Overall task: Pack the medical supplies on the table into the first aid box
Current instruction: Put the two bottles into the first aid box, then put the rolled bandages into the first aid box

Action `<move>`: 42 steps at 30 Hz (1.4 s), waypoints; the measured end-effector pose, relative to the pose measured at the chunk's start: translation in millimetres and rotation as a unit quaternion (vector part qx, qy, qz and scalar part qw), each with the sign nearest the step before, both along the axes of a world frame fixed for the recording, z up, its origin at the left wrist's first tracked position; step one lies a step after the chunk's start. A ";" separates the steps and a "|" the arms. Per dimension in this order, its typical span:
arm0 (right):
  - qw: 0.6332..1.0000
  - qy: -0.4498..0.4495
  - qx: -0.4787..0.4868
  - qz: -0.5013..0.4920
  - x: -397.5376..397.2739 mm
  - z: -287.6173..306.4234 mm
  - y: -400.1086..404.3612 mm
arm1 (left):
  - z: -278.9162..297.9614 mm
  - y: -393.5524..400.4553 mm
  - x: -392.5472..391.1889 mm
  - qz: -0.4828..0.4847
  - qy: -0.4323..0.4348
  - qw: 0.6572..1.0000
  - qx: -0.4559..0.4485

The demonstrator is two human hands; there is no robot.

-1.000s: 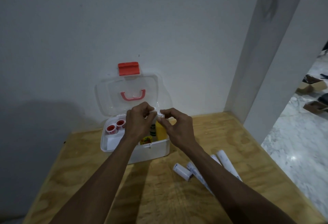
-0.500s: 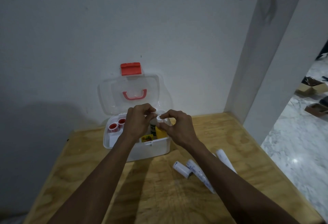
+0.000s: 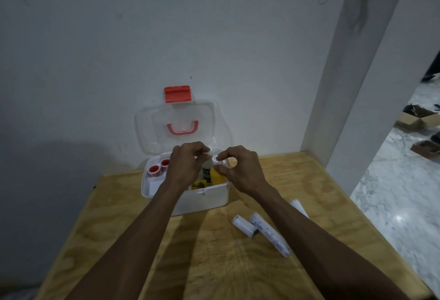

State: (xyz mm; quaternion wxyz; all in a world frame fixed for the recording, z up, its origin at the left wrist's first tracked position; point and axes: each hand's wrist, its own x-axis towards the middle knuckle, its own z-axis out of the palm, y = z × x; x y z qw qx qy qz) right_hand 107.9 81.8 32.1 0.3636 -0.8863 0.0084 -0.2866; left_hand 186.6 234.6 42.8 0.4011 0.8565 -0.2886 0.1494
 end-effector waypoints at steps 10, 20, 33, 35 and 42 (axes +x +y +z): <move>1.000 0.003 0.014 0.007 -6.9 1.1 -0.1 | 2.8 2.0 -7.0 0.010 0.008 1.000 0.020; 0.998 -0.005 0.058 -0.023 -26.5 14.7 -3.4 | 19.8 16.1 -29.6 0.035 -0.012 0.999 0.002; 0.992 0.077 0.054 -0.084 -127.1 14.3 -37.3 | 1.9 2.7 -141.2 0.012 0.032 0.998 -0.060; 0.989 0.112 0.019 -0.090 -137.0 2.4 -37.0 | -14.9 -0.2 -152.2 0.012 0.059 0.998 -0.034; 0.972 0.196 -0.040 -0.124 -153.8 -31.8 -25.2 | -59.7 -8.6 -165.6 0.046 0.118 0.991 0.043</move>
